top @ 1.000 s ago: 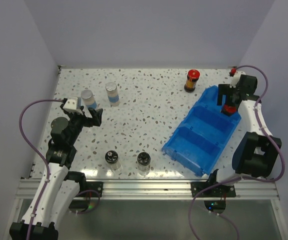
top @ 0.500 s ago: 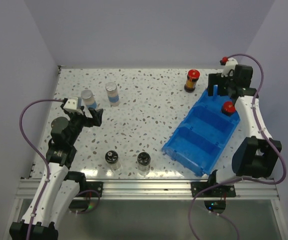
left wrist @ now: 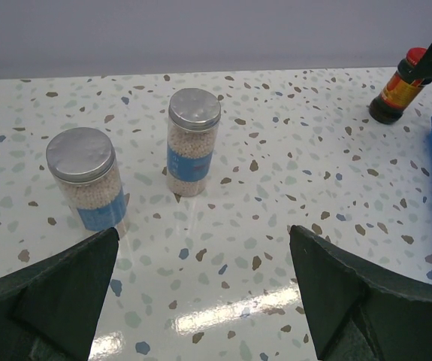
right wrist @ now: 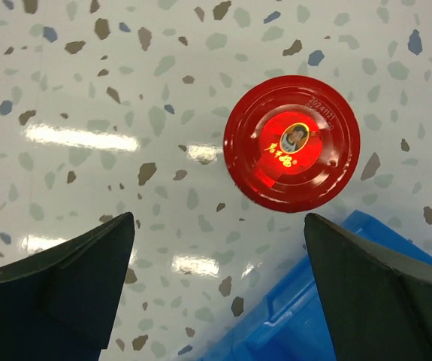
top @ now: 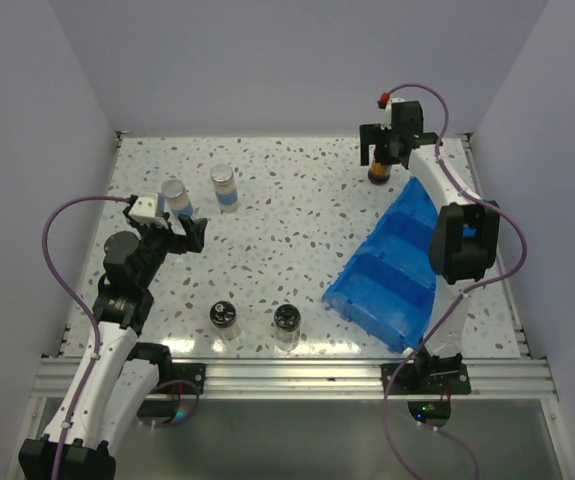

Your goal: Organize the condiment bottles

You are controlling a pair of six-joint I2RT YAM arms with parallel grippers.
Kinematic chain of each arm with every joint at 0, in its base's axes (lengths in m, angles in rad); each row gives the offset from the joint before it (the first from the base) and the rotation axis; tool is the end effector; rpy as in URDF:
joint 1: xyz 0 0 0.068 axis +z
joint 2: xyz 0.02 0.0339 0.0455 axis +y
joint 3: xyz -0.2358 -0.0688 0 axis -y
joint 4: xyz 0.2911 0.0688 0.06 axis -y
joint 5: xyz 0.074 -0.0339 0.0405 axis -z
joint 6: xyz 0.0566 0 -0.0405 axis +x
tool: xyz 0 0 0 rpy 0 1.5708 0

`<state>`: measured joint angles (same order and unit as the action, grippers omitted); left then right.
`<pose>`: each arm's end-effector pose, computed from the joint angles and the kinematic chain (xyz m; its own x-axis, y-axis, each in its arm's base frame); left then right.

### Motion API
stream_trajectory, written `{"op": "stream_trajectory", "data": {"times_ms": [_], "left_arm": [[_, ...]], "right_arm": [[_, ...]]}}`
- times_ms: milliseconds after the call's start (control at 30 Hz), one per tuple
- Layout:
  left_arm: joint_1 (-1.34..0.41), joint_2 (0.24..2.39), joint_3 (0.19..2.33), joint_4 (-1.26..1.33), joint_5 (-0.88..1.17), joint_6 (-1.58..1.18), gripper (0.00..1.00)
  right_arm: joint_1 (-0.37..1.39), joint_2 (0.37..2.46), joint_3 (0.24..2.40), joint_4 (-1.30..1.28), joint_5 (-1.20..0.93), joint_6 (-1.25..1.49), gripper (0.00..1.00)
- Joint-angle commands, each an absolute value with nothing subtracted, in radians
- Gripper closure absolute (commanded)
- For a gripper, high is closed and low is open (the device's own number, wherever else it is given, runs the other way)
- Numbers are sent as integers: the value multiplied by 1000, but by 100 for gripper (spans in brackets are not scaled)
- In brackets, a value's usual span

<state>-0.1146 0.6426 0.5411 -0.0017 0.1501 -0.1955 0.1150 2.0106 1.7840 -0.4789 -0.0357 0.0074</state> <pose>0.2535 -0.0377 0.2716 -0.1511 -0.1760 -0.9727 0.2360 0.9492 -0.2083 0.5133 0.0613 0.2353 -0.6452 -0.0671 -0.7611 -0.1369 0.9902 0.0288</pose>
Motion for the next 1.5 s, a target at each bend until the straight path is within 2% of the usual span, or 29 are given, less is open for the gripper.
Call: {"op": "stream_trajectory", "data": {"times_ms": [0, 267, 667, 900, 1033, 1133, 1233, 1267, 1367, 1400, 1467], "left_arm": [[-121, 646, 552, 26, 153, -173, 0], [-121, 649, 551, 32, 163, -170, 0], [-121, 649, 552, 32, 166, -164, 0], [-121, 653, 552, 32, 169, -164, 0], [-121, 655, 552, 31, 169, -164, 0], [-121, 655, 552, 31, 170, -164, 0], [-121, 655, 554, 31, 169, -164, 0], [-123, 655, 552, 31, 169, -163, 0], [-121, 652, 552, 31, 169, -163, 0], [-121, 652, 552, 31, 169, -163, 0], [-121, 652, 552, 31, 167, -163, 0]], "right_arm": [[127, 2058, 1925, -526, 127, 90, 1], [129, 2086, 1933, -502, 187, 97, 2], [127, 2278, 2157, -580, 193, 97, 2], [126, 2319, 2177, -574, 201, 87, 4], [126, 2333, 2184, -571, 199, 86, 8], [124, 2339, 2195, -568, 184, 84, 19], [118, 2336, 2201, -571, 154, 81, 44], [118, 2333, 2192, -568, 144, 77, 60], [112, 2274, 2126, -516, 101, 69, 76], [112, 2232, 2105, -500, 75, 68, 85], [112, 2182, 2044, -460, 49, 72, 92]]}}
